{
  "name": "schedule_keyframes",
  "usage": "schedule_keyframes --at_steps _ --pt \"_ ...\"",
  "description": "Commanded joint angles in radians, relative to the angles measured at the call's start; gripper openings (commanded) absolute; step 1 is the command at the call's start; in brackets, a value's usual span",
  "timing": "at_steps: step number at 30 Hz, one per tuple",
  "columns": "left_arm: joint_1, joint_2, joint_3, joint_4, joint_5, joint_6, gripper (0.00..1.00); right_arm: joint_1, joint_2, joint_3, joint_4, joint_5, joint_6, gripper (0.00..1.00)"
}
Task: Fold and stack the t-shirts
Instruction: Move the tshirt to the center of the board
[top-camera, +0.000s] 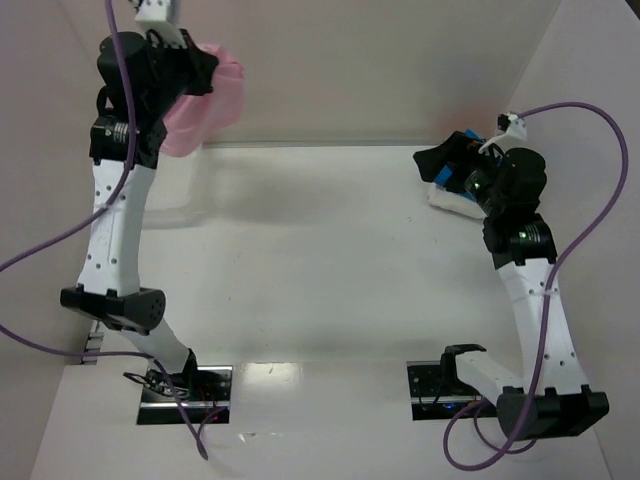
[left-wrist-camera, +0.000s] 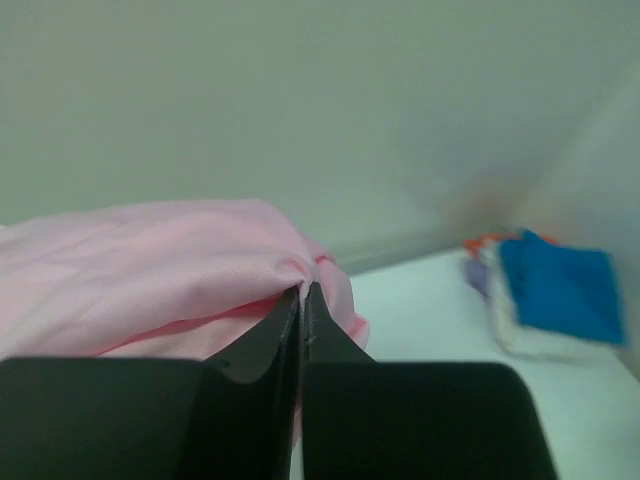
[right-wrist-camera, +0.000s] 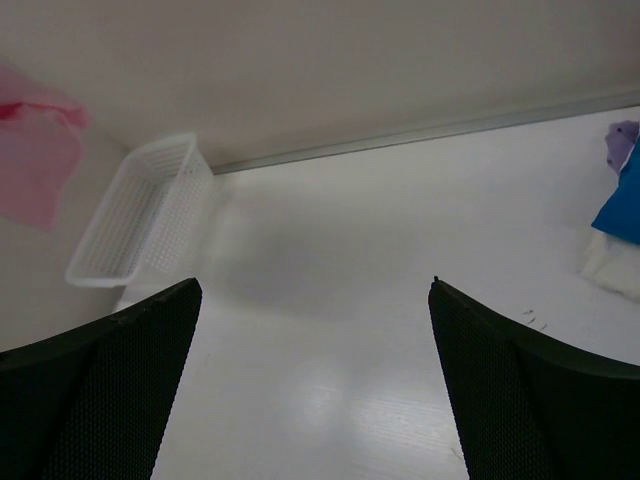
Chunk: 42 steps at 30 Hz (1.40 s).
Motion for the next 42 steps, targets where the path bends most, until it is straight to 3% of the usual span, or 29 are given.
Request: schedule_keyframes --at_steps 1,7,14,20,27,30,34,35,36,37,38,39,40,42 --pt "-0.137 -0.045 -0.012 -0.099 0.082 -0.009 0.00 0.007 -0.059 -0.038 -0.020 -0.011 -0.011 1.00" --pt "-0.261 -0.111 -0.169 -0.108 0.187 -0.026 0.00 0.007 -0.085 -0.084 -0.029 -0.020 -0.009 1.00" --pt "-0.261 -0.219 -0.500 -0.078 0.126 -0.005 0.00 0.007 -0.080 -0.165 -0.008 -0.029 -0.009 1.00" --pt "-0.261 -0.218 -0.769 -0.032 0.142 -0.005 0.03 0.007 -0.073 -0.214 0.013 -0.030 -0.009 1.00" --pt "-0.261 -0.189 -0.852 -0.004 0.120 -0.010 0.00 0.007 -0.054 -0.234 0.031 -0.051 0.006 1.00" --pt "-0.269 -0.183 -0.861 0.026 0.201 -0.029 0.00 0.007 -0.054 -0.250 0.046 -0.074 0.011 1.00" --pt "-0.359 -0.138 -0.897 0.043 0.259 -0.025 0.02 0.007 -0.054 -0.259 0.018 -0.074 -0.012 1.00" --pt "-0.383 -0.135 -0.905 0.043 0.259 -0.025 0.05 0.007 -0.054 -0.259 0.014 -0.074 -0.015 1.00" --pt "-0.411 -0.126 -0.909 0.041 0.259 -0.020 0.22 0.007 -0.054 -0.263 0.001 -0.074 -0.021 1.00" --pt "-0.444 -0.124 -0.919 0.034 0.245 -0.012 0.60 0.007 -0.057 -0.272 -0.009 -0.074 -0.021 1.00" --pt "-0.460 -0.119 -0.932 0.034 0.197 -0.021 0.77 0.007 -0.064 -0.274 -0.010 -0.074 -0.021 1.00" --pt "-0.470 -0.128 -0.943 0.034 0.192 -0.023 0.87 0.007 -0.064 -0.282 -0.010 -0.075 -0.022 1.00" --pt "-0.470 -0.147 -0.967 0.034 0.101 -0.044 1.00 0.007 -0.064 -0.283 -0.010 -0.086 -0.030 1.00" --pt "-0.470 -0.193 -0.986 0.034 0.039 -0.069 1.00 0.007 -0.064 -0.292 -0.010 -0.114 -0.031 1.00"
